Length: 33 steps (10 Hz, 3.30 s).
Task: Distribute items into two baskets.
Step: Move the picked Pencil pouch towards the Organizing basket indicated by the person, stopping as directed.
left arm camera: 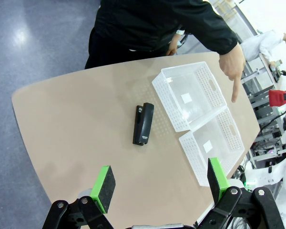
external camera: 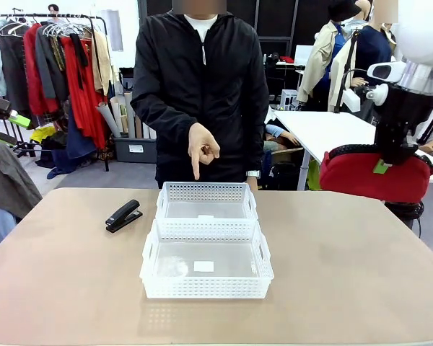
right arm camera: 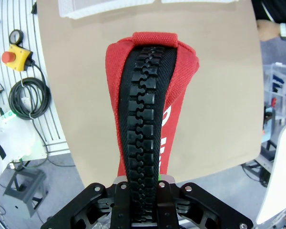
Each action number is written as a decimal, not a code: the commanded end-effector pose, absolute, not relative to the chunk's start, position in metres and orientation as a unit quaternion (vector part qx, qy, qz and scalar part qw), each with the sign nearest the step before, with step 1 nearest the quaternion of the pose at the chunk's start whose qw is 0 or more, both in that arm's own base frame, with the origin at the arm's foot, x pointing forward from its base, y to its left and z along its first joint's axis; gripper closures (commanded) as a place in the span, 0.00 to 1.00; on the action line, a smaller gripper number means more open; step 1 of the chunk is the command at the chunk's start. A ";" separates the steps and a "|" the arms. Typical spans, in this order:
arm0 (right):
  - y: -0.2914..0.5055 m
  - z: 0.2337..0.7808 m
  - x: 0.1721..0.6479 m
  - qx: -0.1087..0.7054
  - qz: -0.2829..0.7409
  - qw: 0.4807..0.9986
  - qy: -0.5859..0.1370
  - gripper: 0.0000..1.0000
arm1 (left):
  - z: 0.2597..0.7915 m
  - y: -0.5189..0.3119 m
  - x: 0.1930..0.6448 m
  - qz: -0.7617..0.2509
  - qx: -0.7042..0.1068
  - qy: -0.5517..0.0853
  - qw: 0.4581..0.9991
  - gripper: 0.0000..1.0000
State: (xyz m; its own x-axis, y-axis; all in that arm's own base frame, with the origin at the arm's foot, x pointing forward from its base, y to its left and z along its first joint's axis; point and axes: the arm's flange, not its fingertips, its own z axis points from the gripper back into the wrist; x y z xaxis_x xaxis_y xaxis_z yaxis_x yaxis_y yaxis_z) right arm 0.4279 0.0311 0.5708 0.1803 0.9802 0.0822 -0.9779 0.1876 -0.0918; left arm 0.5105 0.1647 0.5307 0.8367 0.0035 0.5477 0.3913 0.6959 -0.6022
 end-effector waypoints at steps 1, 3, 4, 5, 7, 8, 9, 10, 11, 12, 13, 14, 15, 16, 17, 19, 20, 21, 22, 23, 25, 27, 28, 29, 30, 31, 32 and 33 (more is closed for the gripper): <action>0.034 0.567 0.430 -0.003 0.647 0.758 -0.075 1.00 | 0.532 0.165 0.510 -0.108 -0.378 -0.267 0.880 0.00; 0.040 0.551 0.419 -0.002 0.663 0.745 -0.076 1.00 | 0.532 0.165 0.510 -0.108 -0.378 -0.267 0.880 0.00; 0.043 0.546 0.411 -0.008 0.673 0.736 -0.073 1.00 | 0.532 0.165 0.510 -0.108 -0.378 -0.267 0.880 0.00; 0.046 0.542 0.402 -0.014 0.681 0.728 -0.075 1.00 | 0.532 0.165 0.510 -0.108 -0.378 -0.267 0.880 0.00; 0.057 0.534 0.390 -0.037 0.702 0.709 -0.062 1.00 | 0.532 0.165 0.510 -0.108 -0.378 -0.267 0.880 0.00; 0.062 0.531 0.388 -0.048 0.709 0.701 -0.060 1.00 | 0.532 0.165 0.510 -0.108 -0.378 -0.267 0.880 0.00; 0.069 0.525 0.385 -0.060 0.721 0.688 -0.054 1.00 | 0.532 0.165 0.510 -0.108 -0.378 -0.267 0.880 0.00; 0.074 0.517 0.385 -0.067 0.732 0.676 -0.052 1.00 | 0.532 0.165 0.510 -0.108 -0.378 -0.267 0.880 0.00; 0.076 0.511 0.384 -0.072 0.740 0.667 -0.049 1.00 | 0.532 0.165 0.510 -0.108 -0.378 -0.267 0.880 0.00; 0.077 0.507 0.382 -0.074 0.747 0.658 -0.056 1.00 | 0.532 0.165 0.510 -0.108 -0.378 -0.267 0.880 0.00; 0.077 0.507 0.380 -0.077 0.753 0.651 -0.064 1.00 | 0.532 0.165 0.510 -0.108 -0.378 -0.267 0.880 0.00; 0.080 0.509 0.378 -0.079 0.757 0.645 -0.065 1.00 | 0.532 0.165 0.510 -0.108 -0.378 -0.267 0.880 0.00; 0.083 0.513 0.378 -0.080 0.759 0.643 -0.064 1.00 | 0.532 0.165 0.510 -0.108 -0.378 -0.267 0.880 0.00; 0.087 0.516 0.378 -0.078 0.764 0.638 -0.062 1.00 | 0.532 0.165 0.510 -0.108 -0.378 -0.267 0.880 0.00; 0.092 0.518 0.378 -0.068 0.767 0.636 -0.057 1.00 | 0.532 0.165 0.510 -0.108 -0.378 -0.267 0.880 0.00; 0.102 0.518 0.374 -0.054 0.769 0.634 -0.061 1.00 | 0.532 0.165 0.510 -0.108 -0.378 -0.267 0.880 0.00; 0.108 0.517 0.373 -0.044 0.770 0.633 -0.066 1.00 | 0.532 0.165 0.510 -0.108 -0.378 -0.267 0.880 0.00; 0.115 0.517 0.372 -0.025 0.765 0.640 -0.067 1.00 | 0.532 0.165 0.510 -0.108 -0.378 -0.267 0.880 0.00; 0.124 0.515 0.373 -0.015 0.765 0.640 -0.070 1.00 | 0.532 0.165 0.510 -0.108 -0.378 -0.267 0.880 0.00; 0.130 0.513 0.375 -0.008 0.765 0.639 -0.073 1.00 | 0.532 0.165 0.510 -0.108 -0.378 -0.267 0.880 0.00; 0.144 0.508 0.380 0.008 0.766 0.638 -0.082 1.00 | 0.532 0.165 0.510 -0.108 -0.378 -0.267 0.880 0.00; 0.161 0.505 0.388 0.011 0.773 0.630 -0.080 1.00 | 0.532 0.165 0.510 -0.108 -0.378 -0.267 0.880 0.00; 0.168 0.504 0.391 0.009 0.774 0.629 -0.075 1.00 | 0.532 0.165 0.510 -0.108 -0.378 -0.267 0.880 0.00; 0.176 0.502 0.395 0.010 0.776 0.626 -0.071 1.00 | 0.532 0.165 0.510 -0.108 -0.378 -0.267 0.880 0.00; 0.186 0.500 0.398 0.015 0.780 0.622 -0.069 1.00 | 0.532 0.165 0.510 -0.108 -0.378 -0.267 0.880 0.00; 0.195 0.499 0.399 0.015 0.781 0.621 -0.060 1.00 | 0.532 0.165 0.510 -0.108 -0.378 -0.267 0.880 0.00; 0.203 0.497 0.401 0.018 0.785 0.617 -0.048 1.00 | 0.532 0.165 0.510 -0.108 -0.378 -0.267 0.880 0.00; 0.212 0.495 0.401 0.022 0.785 0.617 -0.041 1.00 | 0.532 0.165 0.510 -0.108 -0.378 -0.267 0.880 0.00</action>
